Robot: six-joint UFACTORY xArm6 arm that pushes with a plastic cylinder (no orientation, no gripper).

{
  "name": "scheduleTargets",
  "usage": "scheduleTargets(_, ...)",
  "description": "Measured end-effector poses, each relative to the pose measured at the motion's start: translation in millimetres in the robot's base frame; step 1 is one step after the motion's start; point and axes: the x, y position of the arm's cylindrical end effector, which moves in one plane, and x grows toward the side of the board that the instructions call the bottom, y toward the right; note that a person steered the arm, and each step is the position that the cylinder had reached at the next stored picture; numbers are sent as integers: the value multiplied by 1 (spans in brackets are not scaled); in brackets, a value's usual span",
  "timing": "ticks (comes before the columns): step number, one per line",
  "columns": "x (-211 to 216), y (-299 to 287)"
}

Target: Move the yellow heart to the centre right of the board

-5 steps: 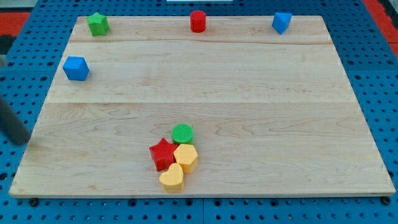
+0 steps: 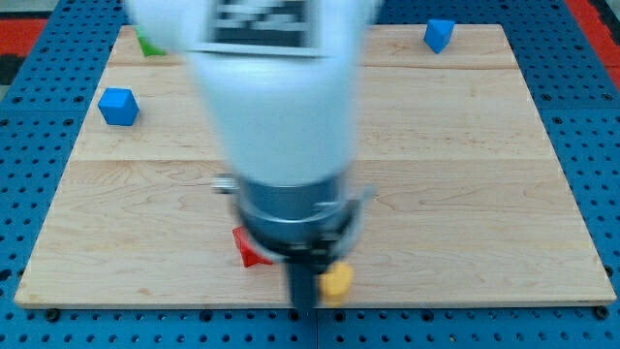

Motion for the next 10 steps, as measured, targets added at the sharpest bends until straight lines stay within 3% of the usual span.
scheduleTargets(2, -5, 94)
scheduleTargets(3, -5, 106)
scheduleTargets(6, -14, 46)
scheduleTargets(8, -66, 91)
scheduleTargets(10, -66, 93)
